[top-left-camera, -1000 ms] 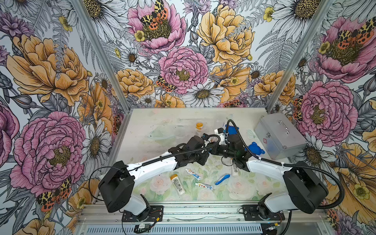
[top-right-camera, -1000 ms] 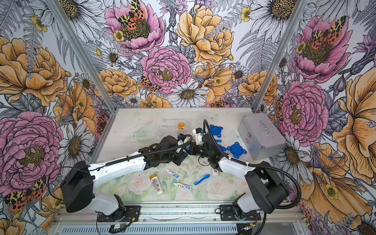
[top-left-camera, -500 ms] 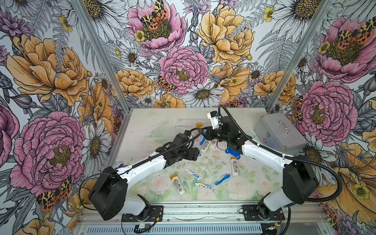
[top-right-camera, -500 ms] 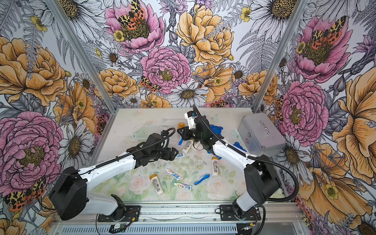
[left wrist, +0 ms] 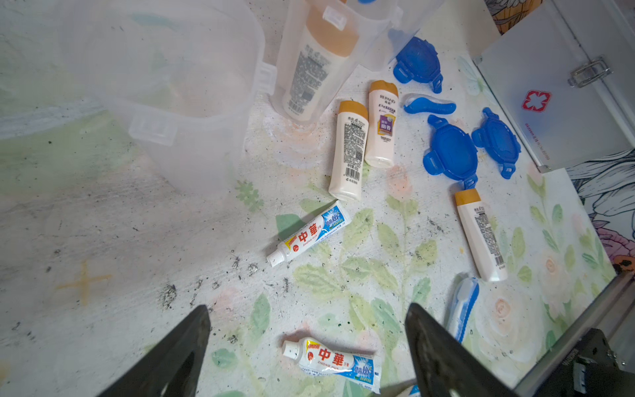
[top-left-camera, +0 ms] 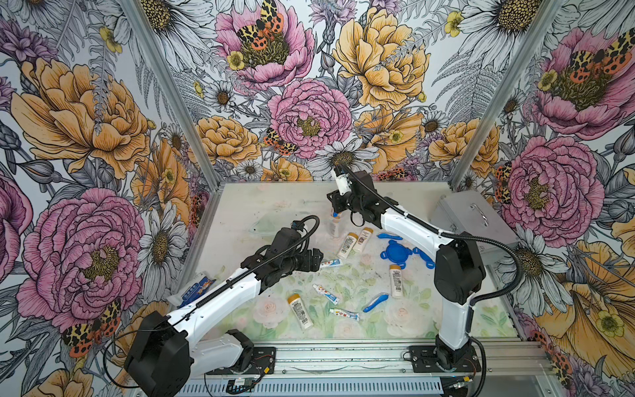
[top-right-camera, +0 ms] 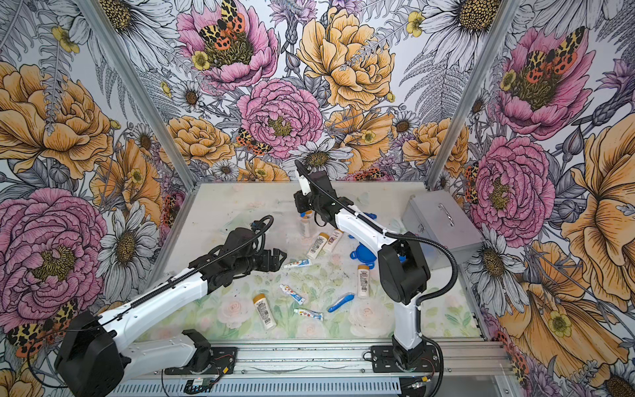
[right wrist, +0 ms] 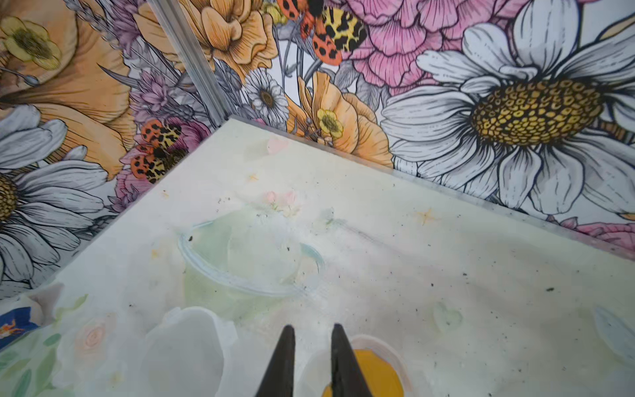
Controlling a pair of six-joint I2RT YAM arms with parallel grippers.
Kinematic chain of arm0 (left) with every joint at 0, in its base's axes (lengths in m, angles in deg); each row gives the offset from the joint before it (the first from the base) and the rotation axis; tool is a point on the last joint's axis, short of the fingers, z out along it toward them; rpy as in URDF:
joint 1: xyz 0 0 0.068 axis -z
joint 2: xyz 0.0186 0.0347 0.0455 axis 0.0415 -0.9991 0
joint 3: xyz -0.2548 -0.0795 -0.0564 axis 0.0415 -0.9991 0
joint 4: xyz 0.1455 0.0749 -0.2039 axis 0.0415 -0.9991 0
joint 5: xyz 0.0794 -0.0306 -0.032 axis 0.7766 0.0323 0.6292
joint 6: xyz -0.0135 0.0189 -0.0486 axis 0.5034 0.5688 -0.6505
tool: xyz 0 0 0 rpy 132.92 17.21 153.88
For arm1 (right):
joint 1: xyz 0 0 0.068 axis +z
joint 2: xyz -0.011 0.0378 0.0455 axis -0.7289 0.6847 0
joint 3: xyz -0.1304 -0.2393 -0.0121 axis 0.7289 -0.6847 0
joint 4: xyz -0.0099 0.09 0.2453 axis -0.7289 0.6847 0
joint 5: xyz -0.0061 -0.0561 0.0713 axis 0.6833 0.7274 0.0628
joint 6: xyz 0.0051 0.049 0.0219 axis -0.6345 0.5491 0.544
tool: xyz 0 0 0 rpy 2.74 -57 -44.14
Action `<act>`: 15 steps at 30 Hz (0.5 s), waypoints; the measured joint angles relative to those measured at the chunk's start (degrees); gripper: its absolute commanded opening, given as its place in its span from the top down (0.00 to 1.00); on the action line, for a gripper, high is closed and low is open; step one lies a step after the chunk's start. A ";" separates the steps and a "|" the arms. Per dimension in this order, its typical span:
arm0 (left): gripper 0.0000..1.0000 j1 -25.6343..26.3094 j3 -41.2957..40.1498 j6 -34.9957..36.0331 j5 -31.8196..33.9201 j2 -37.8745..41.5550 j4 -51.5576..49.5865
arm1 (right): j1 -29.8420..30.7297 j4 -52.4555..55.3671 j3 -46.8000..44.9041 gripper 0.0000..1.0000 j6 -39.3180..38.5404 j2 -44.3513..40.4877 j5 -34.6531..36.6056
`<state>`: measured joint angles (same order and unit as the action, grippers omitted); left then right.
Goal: Pack away toiletry kits
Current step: Place the toiletry item into the container.
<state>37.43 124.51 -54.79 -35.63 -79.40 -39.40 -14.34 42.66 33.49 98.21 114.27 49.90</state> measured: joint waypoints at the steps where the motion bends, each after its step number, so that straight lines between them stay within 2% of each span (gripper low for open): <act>1: 0.11 0.00 0.00 0.02 0.00 0.04 0.00 | 0.00 0.50 0.07 1.00 -0.57 0.46 0.44; 15: 0.12 -0.68 0.04 0.11 -1.07 -2.10 -0.20 | -0.20 1.66 2.03 1.00 -3.78 0.83 4.15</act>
<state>36.75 124.56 -54.68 -36.70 -81.50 -39.59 -14.54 44.33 35.53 94.43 115.11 54.05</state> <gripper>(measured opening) 0.878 0.179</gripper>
